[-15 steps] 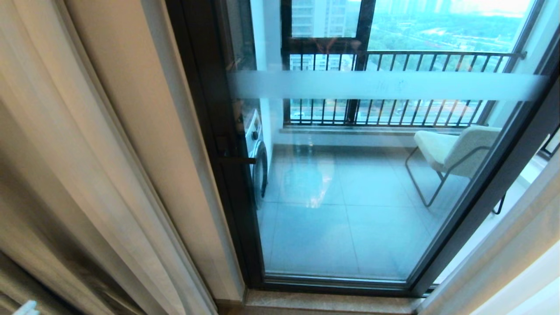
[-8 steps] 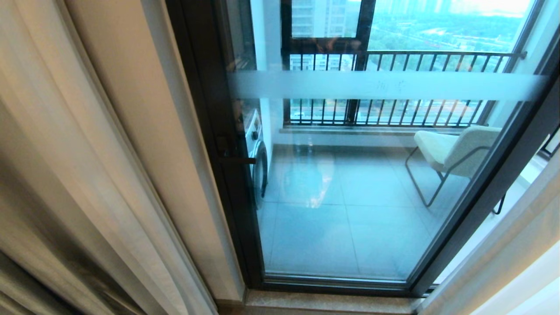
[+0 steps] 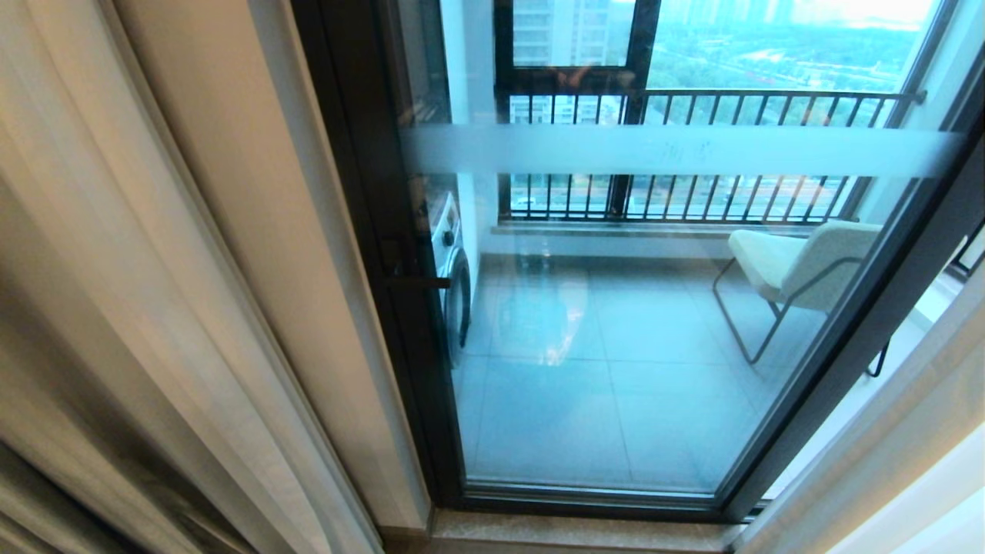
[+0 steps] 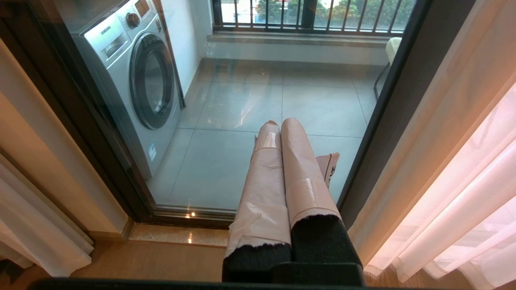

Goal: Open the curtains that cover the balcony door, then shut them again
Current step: Pull the inner curtains open on both sides

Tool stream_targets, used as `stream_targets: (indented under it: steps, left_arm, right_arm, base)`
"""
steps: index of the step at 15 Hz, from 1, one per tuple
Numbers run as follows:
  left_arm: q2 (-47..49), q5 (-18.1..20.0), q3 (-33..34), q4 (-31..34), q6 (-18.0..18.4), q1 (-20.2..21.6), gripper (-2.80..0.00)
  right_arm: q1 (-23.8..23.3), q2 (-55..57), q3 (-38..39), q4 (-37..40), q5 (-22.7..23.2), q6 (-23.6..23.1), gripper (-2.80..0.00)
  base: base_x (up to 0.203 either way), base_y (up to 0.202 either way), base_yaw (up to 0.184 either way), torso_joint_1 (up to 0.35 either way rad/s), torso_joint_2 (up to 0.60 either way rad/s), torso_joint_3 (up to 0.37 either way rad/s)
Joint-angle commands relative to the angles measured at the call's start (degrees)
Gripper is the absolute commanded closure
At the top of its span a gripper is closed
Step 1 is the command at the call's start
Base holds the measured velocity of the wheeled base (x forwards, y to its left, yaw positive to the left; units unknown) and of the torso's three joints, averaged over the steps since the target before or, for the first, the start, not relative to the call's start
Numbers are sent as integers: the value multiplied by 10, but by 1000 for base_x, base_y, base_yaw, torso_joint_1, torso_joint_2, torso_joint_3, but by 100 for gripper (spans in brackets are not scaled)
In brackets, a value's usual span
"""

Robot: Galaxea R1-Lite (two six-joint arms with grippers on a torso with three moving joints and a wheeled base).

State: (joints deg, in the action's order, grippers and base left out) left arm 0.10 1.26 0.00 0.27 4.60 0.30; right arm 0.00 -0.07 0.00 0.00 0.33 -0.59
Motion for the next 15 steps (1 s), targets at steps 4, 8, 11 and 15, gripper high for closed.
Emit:
stream_targets:
  steps: [4,8,11,15]
  left_arm:
    - [0,-8,0,0,-17,0,0]
    - [0,-8,0,0,-15,0,0]
    - [0,-8,0,0,-15,0,0]
    - [0,-8,0,0,-16,0,0]
  right_arm:
    - [0,1,0,0,0,0,0]
    - [0,1,0,0,0,0,0]
    - [0,1,0,0,0,0,0]
    - [0,1,0,0,0,0,0]
  base:
    - [0,0,0,0,0,0]
    - [0,0,0,0,0,0]
    - [0,0,0,0,0,0]
    - [0,0,0,0,0,0]
